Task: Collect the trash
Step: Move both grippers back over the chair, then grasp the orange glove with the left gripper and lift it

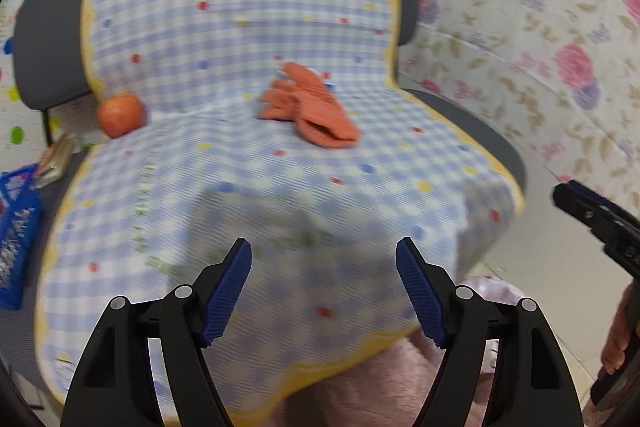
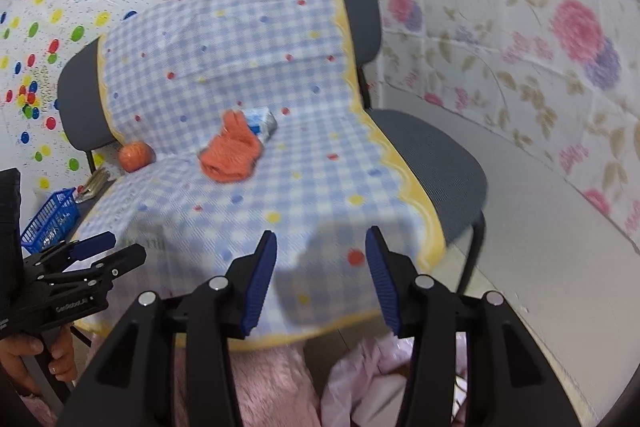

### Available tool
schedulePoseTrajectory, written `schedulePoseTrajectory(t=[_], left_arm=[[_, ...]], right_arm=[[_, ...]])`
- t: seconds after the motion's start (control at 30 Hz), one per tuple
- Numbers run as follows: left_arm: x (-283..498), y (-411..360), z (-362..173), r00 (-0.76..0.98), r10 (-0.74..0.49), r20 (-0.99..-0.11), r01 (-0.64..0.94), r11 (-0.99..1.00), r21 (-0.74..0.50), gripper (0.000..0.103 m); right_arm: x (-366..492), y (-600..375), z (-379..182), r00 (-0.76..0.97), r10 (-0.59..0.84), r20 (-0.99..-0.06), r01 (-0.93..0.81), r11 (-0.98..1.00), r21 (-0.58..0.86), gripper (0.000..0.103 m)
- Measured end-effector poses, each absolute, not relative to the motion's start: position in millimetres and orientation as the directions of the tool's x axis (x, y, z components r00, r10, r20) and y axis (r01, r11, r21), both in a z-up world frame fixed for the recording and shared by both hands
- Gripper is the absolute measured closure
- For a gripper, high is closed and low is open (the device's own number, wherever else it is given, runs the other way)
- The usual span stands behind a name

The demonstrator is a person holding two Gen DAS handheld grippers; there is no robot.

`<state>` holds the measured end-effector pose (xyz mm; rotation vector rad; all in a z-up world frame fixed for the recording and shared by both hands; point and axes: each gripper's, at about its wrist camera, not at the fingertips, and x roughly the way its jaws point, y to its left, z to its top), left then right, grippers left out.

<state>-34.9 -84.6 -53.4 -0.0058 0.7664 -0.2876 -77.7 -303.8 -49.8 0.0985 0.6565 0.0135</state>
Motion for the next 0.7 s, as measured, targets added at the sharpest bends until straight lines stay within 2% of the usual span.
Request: schedulePoseTrajectory(t=[0.13, 0.37, 0.7], left_arm=[[-22.5, -75.0, -45.8, 0.696, -0.212, -0.686, 0.205, 0.974, -0.093, 0.026], [-10.7, -76.3, -45.3, 0.695, -0.189, -0.694, 0.188, 0.979, -0.079, 0.026], [6.1, -78.0, -56.8, 0.664, -0.193, -0.723, 0.188, 0.978, -0.088, 0.026]], right_arm=[[-64.3, -296.3, -40.9, 0.812, 0.057, -0.581, -0.022, 0.998, 0.067, 0.049], [-49.3, -298.9, -39.3, 0.819, 0.058, -0.571, -0.037, 0.998, 0.048, 0.048], [-38.5, -310.4, -57.1, 0.791, 0.049, -0.610, -0.014, 0.998, 0.062, 0.048]])
